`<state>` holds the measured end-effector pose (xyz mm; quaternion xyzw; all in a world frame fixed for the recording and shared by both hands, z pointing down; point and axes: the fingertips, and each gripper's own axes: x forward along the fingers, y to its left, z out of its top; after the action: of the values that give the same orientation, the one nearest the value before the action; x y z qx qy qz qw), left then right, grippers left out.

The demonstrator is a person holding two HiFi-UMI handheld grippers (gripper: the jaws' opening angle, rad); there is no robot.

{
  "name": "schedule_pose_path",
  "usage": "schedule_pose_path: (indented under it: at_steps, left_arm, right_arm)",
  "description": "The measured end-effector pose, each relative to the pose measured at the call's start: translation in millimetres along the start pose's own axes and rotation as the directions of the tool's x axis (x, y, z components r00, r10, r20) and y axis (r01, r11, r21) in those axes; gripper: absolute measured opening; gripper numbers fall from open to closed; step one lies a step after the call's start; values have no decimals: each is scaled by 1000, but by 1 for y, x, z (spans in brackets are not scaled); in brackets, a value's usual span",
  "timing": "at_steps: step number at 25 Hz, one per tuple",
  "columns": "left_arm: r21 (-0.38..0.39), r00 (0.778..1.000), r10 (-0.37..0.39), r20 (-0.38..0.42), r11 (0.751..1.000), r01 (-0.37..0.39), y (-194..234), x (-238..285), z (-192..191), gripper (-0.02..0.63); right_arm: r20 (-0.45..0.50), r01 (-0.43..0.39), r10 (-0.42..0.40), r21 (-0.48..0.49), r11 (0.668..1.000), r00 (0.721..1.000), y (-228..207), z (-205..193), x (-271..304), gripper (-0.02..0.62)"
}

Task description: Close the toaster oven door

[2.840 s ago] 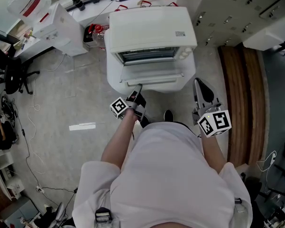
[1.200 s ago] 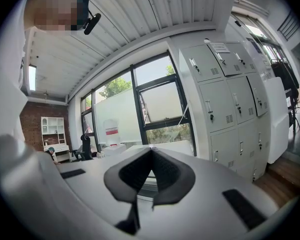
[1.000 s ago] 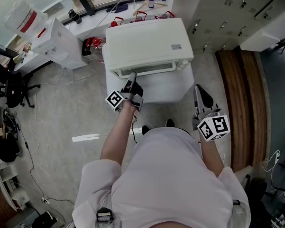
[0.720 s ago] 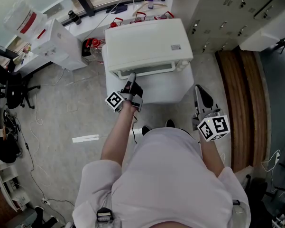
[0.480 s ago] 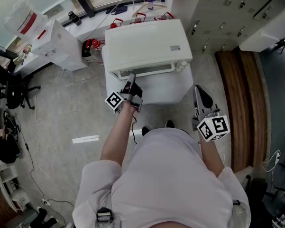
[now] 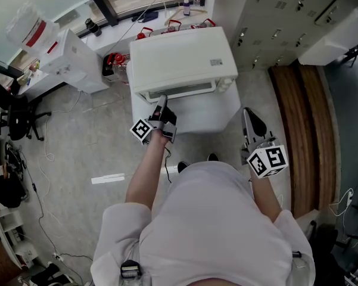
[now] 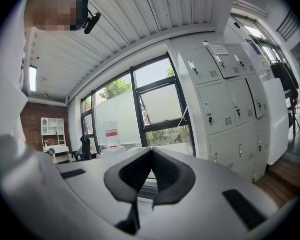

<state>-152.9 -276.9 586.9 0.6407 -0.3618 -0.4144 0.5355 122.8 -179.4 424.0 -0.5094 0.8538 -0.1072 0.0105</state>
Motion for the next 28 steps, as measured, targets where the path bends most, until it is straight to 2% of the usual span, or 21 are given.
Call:
schedule_pose_path:
  at_steps: [10,15,23,28]
  left_arm:
    - [10,999,31,30,999,-32,1,-22,-4,118]
    - [17,999,16,50,1000,-17,-10,-33,-9,118]
    - [127,1000,7,28,992,-10,-43,-54,-22,115]
    - [221,1000,6,26,975,-12,-64,-68,-28,95]
  right_arm:
    - [5,-11,11,5,1000,1000,-4,2,-8,9]
    - [9,-32,31,6,999,999,-3,0,-11,9]
    - [14,-59,58,15,998,998,-1,-5,-19,9]
    - [22,-72,71,25,997,997,2,-3,-21,9]
